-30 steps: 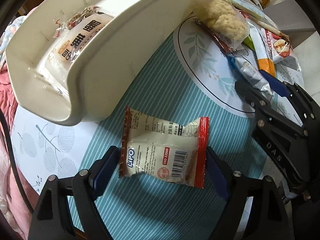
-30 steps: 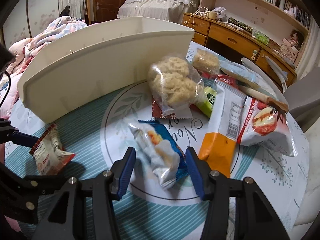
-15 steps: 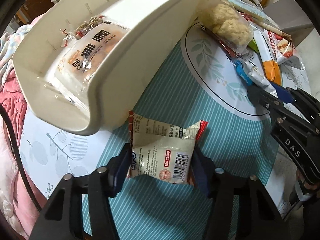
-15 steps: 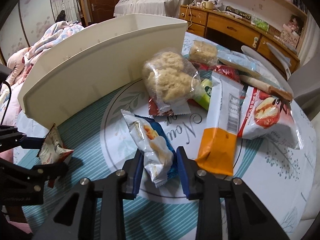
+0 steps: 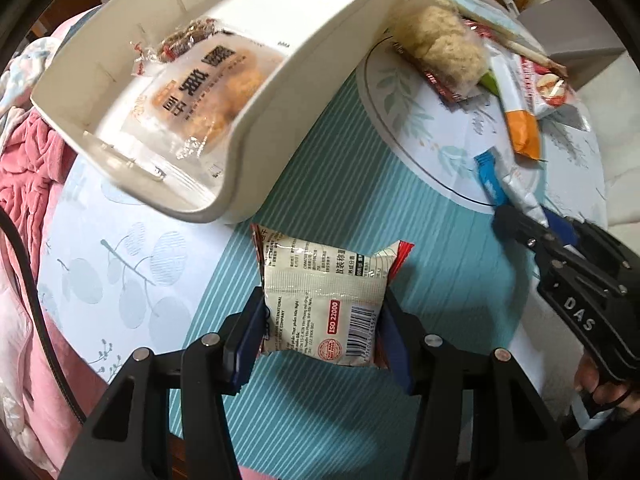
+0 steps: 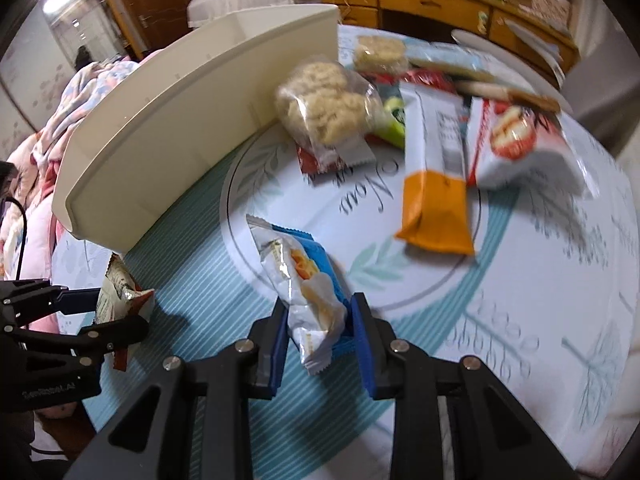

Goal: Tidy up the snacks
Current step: 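Grasp the white LIPO biscuit packet with the left tool while the right tool grasps the blue cream snack, then carry both packets over the white tray and open both tools to drop them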

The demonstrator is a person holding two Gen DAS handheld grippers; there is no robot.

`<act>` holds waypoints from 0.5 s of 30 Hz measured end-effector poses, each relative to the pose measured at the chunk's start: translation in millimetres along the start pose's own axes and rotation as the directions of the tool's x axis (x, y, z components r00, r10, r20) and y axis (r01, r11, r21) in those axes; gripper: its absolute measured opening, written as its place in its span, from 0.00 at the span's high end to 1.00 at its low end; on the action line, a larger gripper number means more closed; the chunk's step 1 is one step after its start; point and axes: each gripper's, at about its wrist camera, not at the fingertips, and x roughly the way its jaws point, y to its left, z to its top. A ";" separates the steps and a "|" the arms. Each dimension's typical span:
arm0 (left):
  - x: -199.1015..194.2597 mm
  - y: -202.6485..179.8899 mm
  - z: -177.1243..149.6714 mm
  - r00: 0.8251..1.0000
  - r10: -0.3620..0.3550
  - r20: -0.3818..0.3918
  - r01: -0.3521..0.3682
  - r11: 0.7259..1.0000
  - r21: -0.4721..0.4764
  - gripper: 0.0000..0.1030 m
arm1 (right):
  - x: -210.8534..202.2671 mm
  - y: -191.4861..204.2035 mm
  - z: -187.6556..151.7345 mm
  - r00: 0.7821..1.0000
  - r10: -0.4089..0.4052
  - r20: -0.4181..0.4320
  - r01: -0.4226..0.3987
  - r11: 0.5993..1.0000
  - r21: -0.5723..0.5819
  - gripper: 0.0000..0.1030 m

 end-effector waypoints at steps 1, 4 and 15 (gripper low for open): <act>-4.9 -2.4 -0.3 1.000 -0.008 0.001 0.008 1.000 0.008 0.49 | -2.4 0.6 -1.9 1.000 0.000 -0.005 0.000 1.000 0.013 0.71; -17.2 -11.1 -6.3 0.999 -0.038 0.016 0.038 0.999 0.039 0.49 | -12.1 3.3 -6.7 1.000 0.005 -0.016 -0.004 0.999 0.049 0.71; -82.2 -9.8 -6.7 0.989 -0.150 0.017 0.146 0.978 0.150 0.49 | -41.1 17.1 -16.5 0.998 0.023 -0.053 -0.012 0.979 0.205 0.72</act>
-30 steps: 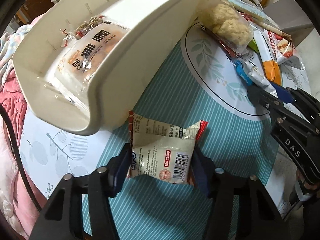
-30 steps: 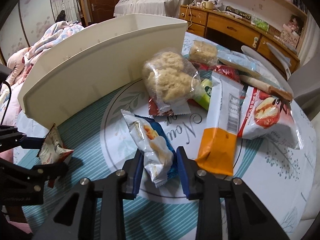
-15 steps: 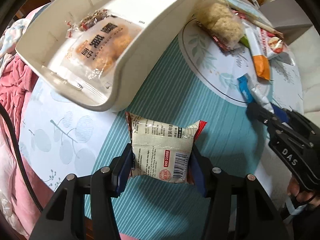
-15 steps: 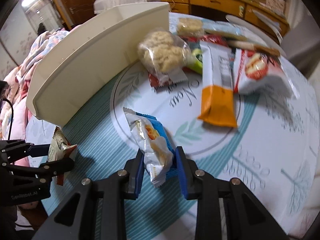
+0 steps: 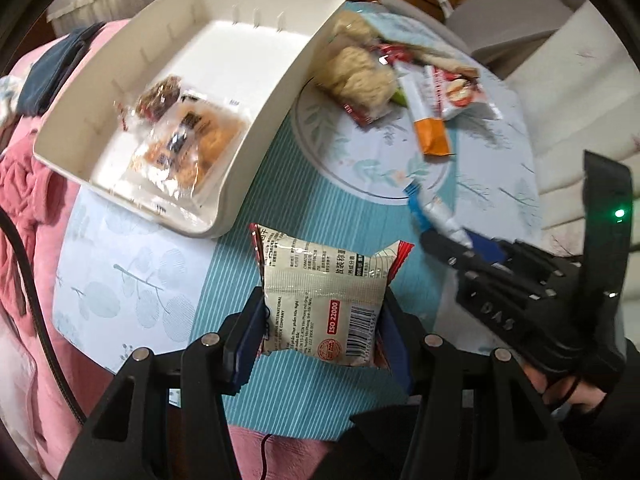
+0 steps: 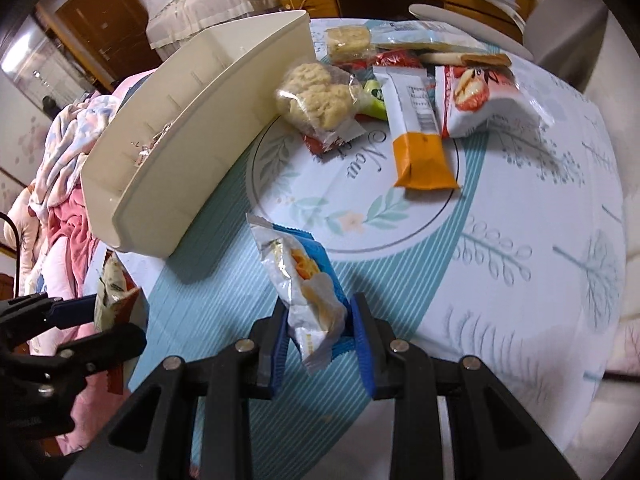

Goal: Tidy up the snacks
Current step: 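Carry both packets over the white tray and open both tools to drop them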

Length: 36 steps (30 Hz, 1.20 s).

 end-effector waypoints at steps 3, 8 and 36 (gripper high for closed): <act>-13.0 1.4 2.7 1.000 -0.026 0.001 0.026 0.999 0.041 0.49 | -8.0 5.9 -3.5 1.000 0.010 -0.005 -0.010 0.999 0.047 0.72; -38.0 13.9 14.0 0.997 -0.066 -0.036 0.069 0.994 0.088 0.49 | -20.9 15.6 -6.0 1.000 0.023 0.003 -0.023 0.989 0.145 0.72; -94.5 127.3 102.7 0.994 -0.104 0.042 0.082 0.928 0.363 0.47 | -50.5 138.1 33.9 0.963 -0.095 0.250 -0.005 0.928 0.373 0.72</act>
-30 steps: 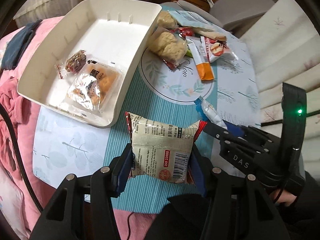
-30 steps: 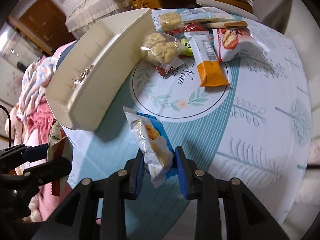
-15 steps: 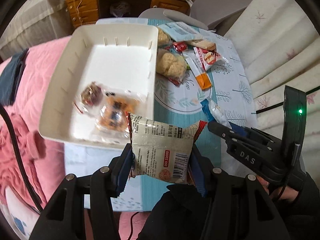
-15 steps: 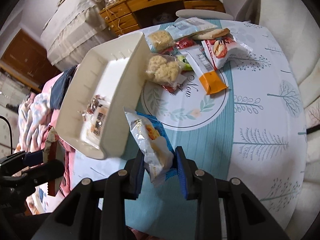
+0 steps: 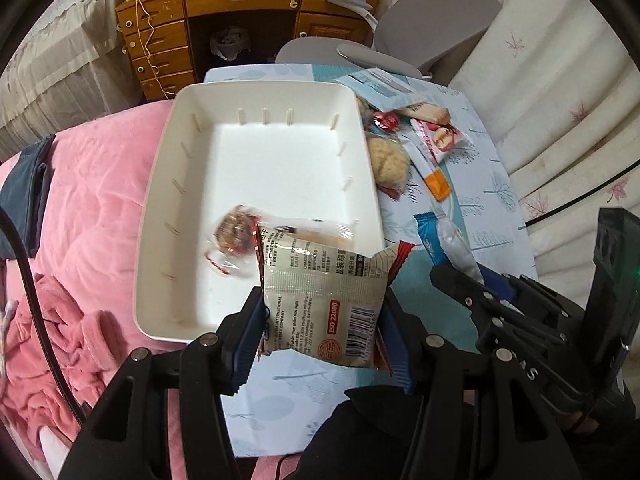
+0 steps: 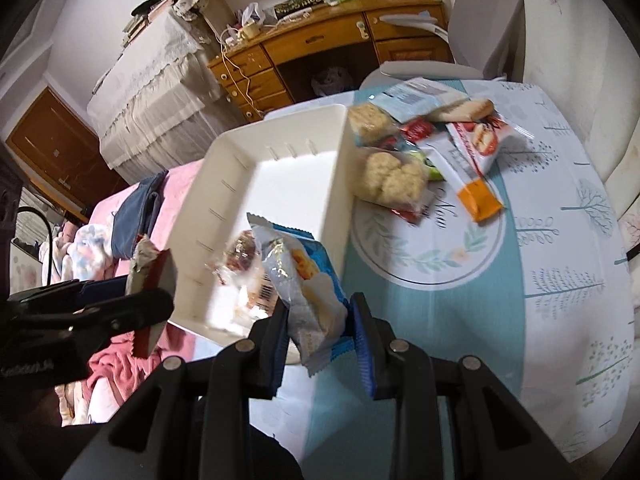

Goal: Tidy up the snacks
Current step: 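Carry both packets over the white tray and open both tools to drop them, then withdraw both open tools from the tray back toward the table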

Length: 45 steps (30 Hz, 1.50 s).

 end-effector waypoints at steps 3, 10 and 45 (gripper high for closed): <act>-3.1 17.1 1.1 0.998 -0.044 0.038 0.043 0.999 0.006 0.48 | 5.0 16.3 -2.7 1.000 0.013 0.022 -0.013 1.000 -0.001 0.71; -2.2 53.1 3.5 0.997 -0.047 0.065 0.048 0.999 -0.007 0.47 | 18.1 55.8 -8.0 0.998 0.042 0.043 -0.040 0.998 -0.044 0.71; 0.1 -10.2 20.1 0.994 0.001 0.114 0.004 0.999 -0.042 0.25 | 4.2 5.7 -9.3 0.998 0.049 0.043 -0.050 0.999 0.022 0.41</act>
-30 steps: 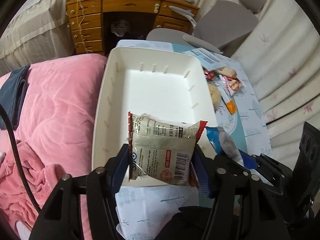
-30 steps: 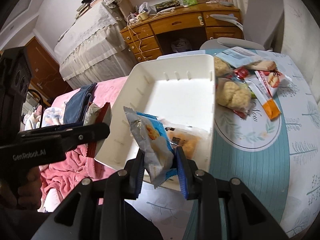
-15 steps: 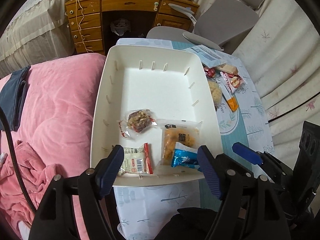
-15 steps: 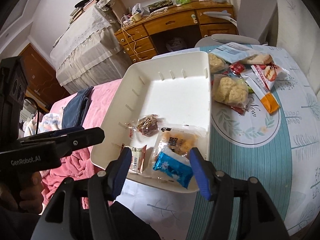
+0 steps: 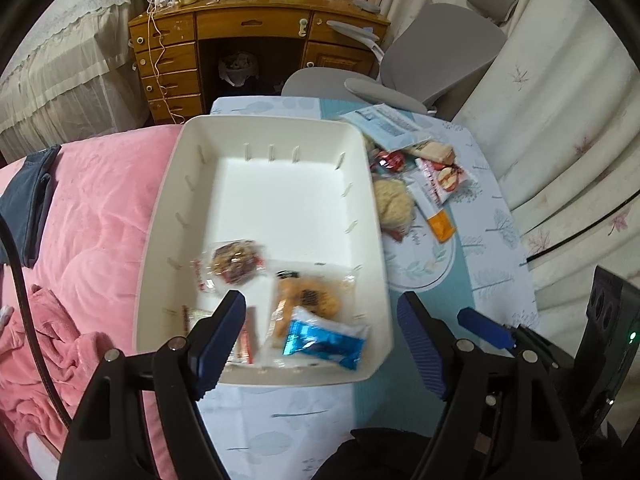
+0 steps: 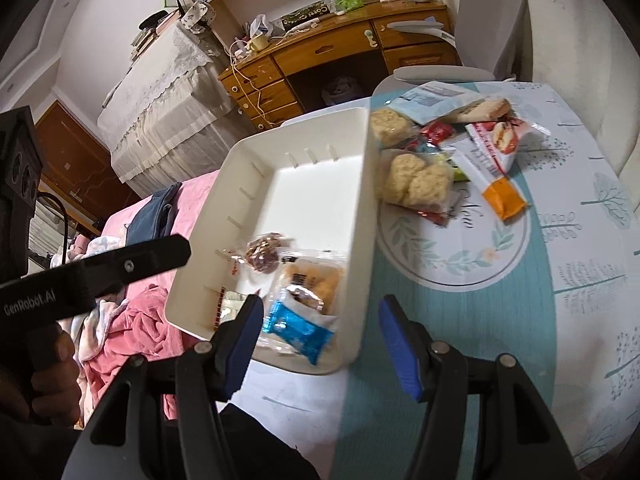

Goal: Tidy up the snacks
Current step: 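Withdraw both open tools from the tray back toward the table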

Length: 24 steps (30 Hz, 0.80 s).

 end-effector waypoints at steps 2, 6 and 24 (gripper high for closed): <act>1.6 -14.8 2.3 1.000 -0.004 0.006 0.004 1.000 -0.009 0.25 | -5.1 -12.0 0.9 1.000 -0.004 -0.008 0.004 1.000 0.001 0.41; 3.5 -37.1 6.7 0.999 -0.026 0.029 0.027 0.999 -0.034 0.25 | -14.5 -35.6 3.7 1.000 -0.011 -0.017 0.011 1.000 0.002 0.41; 76.7 -133.8 30.0 0.999 0.003 -0.049 -0.015 0.972 -0.236 0.23 | -25.6 -134.1 35.9 0.997 -0.076 -0.025 0.071 0.987 -0.144 0.41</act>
